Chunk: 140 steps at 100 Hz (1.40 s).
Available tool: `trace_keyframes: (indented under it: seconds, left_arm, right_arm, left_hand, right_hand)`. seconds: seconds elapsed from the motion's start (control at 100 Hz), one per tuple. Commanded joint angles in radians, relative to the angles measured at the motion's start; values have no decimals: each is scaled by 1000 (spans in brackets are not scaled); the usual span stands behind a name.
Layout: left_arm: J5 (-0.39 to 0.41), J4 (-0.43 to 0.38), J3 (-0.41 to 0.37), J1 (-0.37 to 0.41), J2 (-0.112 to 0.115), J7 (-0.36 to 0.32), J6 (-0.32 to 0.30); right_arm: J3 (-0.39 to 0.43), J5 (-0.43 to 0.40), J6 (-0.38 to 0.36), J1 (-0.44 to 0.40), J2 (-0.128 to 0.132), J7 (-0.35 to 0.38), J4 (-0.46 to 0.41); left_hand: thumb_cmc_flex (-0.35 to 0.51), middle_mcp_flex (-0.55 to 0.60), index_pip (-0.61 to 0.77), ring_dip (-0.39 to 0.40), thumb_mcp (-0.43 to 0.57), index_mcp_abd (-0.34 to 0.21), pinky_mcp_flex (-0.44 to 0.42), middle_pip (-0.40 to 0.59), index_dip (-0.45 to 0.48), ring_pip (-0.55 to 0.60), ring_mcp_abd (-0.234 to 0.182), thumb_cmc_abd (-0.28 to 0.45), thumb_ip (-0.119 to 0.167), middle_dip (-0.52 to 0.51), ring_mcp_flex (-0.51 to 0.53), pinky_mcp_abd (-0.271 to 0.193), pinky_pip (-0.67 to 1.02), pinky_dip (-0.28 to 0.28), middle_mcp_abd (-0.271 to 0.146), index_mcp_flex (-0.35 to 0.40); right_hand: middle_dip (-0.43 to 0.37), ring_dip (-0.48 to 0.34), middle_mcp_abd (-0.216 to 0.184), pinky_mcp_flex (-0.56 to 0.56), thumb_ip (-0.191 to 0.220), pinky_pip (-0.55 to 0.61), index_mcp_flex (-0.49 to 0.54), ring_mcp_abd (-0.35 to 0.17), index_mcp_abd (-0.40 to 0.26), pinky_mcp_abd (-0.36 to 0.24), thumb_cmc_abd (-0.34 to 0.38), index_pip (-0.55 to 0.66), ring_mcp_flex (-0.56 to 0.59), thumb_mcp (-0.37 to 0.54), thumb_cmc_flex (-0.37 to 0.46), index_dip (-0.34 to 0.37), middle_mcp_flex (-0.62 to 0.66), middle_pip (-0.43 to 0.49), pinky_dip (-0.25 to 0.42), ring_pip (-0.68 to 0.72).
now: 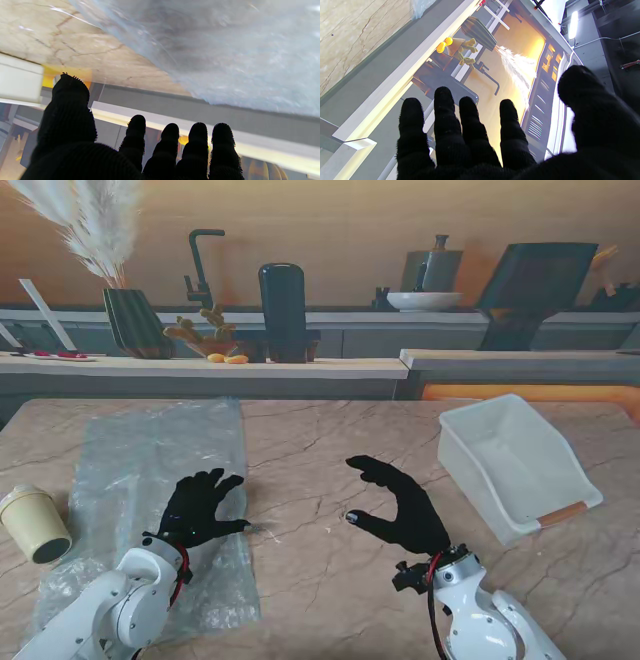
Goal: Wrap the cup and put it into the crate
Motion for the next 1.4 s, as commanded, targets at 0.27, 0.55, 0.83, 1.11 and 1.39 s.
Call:
trace_keyframes:
  seconds: [0.27, 0.55, 0.83, 1.11, 1.39]
  left_arm:
    - [88, -8, -67, 17, 26, -130, 39]
    - [36, 106, 63, -96, 32, -190, 87]
    - [-56, 116, 181, -197, 34, -288, 83]
    - [-131, 157, 377, -366, 36, -391, 118]
    - [-220, 186, 554, -513, 25, -438, 134]
  right_arm:
    - [3, -10, -5, -10, -4, -22, -5]
    - [-5, -5, -3, -1, -1, -3, -2]
    - [-2, 6, -3, -5, -2, 0, -6]
    - [1, 13, -4, -8, -2, 3, -9]
    - [1, 22, -2, -11, -2, 7, -13]
  left_hand:
    - [19, -51, -6, -27, 43, -34, -7, 21, -22, -20, -45, -28, 44, -20, -41, -37, -51, -24, -26, -67]
    - [-22, -56, 2, -28, 44, -35, -9, 36, -20, -15, -44, 32, 37, -15, -55, -37, -38, -11, -37, -77]
    - [-33, -22, -8, -27, 24, -17, -9, 45, -26, -5, -26, 64, 34, -15, -46, -21, -8, 2, -22, -84]
    - [-21, -4, -29, -31, 2, 20, -8, 48, -48, 5, -9, 111, 32, -18, -43, -8, 32, 7, -5, -116]
    - [1, 53, -10, -29, -8, 36, -5, 69, -56, 34, 4, 152, 26, -12, -16, 10, 105, 13, 8, -89]
  right_hand:
    - [-6, 8, -1, 4, -5, -5, 22, -13, -19, -26, 52, 11, 23, -26, -23, -2, 23, 10, 4, 18]
    - [-6, 10, 0, 4, -4, -3, 27, -13, -22, -29, 84, 12, 25, -38, -33, -3, 27, 9, 6, 20]
    - [-6, 13, 2, 6, -1, -2, 43, -11, -22, -28, 103, 16, 31, -47, -34, -3, 37, 11, 8, 23]
    - [-5, 14, 3, 7, 0, -2, 47, -10, -22, -28, 114, 15, 33, -54, -35, -4, 41, 11, 9, 24]
    - [-5, 15, 3, 8, 1, -2, 51, -9, -23, -29, 122, 16, 35, -58, -35, -4, 43, 11, 11, 26]
